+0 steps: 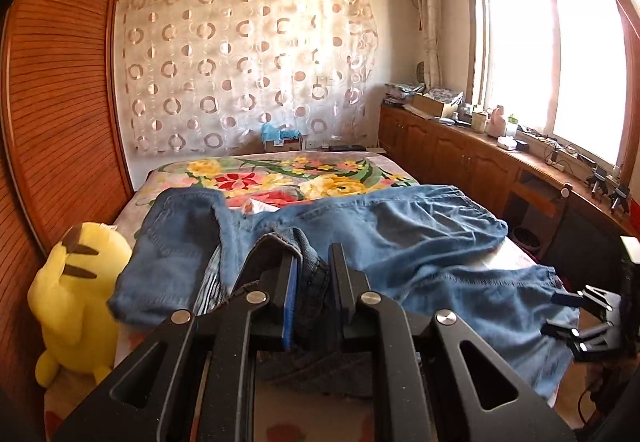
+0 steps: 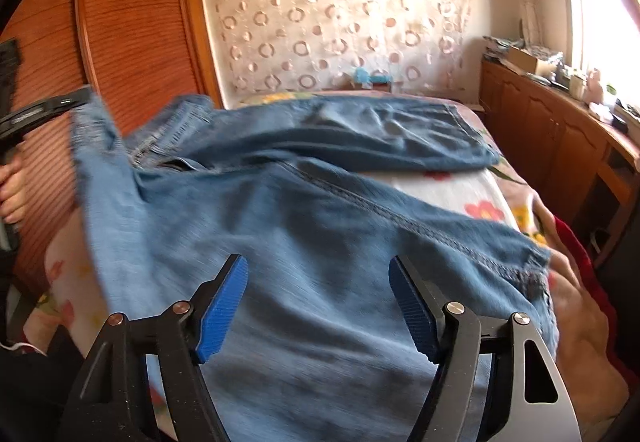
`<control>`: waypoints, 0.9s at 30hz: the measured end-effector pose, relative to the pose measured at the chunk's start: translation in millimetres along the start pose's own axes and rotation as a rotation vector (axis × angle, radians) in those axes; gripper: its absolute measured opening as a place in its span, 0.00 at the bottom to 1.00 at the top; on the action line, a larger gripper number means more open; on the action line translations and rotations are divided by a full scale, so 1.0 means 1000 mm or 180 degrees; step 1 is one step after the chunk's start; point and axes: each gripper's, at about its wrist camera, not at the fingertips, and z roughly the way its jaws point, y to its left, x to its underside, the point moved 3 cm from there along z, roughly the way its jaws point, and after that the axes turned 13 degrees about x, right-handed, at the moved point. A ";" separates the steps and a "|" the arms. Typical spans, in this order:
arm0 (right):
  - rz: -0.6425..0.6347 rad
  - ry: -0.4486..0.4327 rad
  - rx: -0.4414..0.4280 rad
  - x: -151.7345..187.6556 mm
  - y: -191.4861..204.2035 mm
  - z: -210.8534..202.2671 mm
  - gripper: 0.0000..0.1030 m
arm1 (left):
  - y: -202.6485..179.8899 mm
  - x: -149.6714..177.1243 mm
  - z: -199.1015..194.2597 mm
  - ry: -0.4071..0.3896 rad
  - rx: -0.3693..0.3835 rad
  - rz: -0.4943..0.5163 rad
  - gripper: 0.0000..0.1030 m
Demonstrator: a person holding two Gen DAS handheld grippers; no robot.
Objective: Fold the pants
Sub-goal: 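Close left gripper on the waistband while right gripper grasps the leg hem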
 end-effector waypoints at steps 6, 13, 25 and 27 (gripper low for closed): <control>-0.0037 -0.0012 -0.0247 -0.002 0.011 -0.001 0.69 | 0.007 -0.015 0.041 0.0134 -0.0067 -0.0038 0.15; -0.0092 0.0083 -0.0410 0.003 0.014 0.008 0.60 | 0.014 -0.014 0.069 0.0265 -0.0147 -0.0080 0.15; -0.0041 0.0489 -0.0450 0.028 -0.009 0.029 0.41 | 0.023 -0.022 0.062 0.0171 -0.0186 -0.0170 0.15; -0.0053 0.0525 -0.0454 0.030 -0.008 0.029 0.32 | 0.024 -0.023 0.061 0.0155 -0.0177 -0.0179 0.15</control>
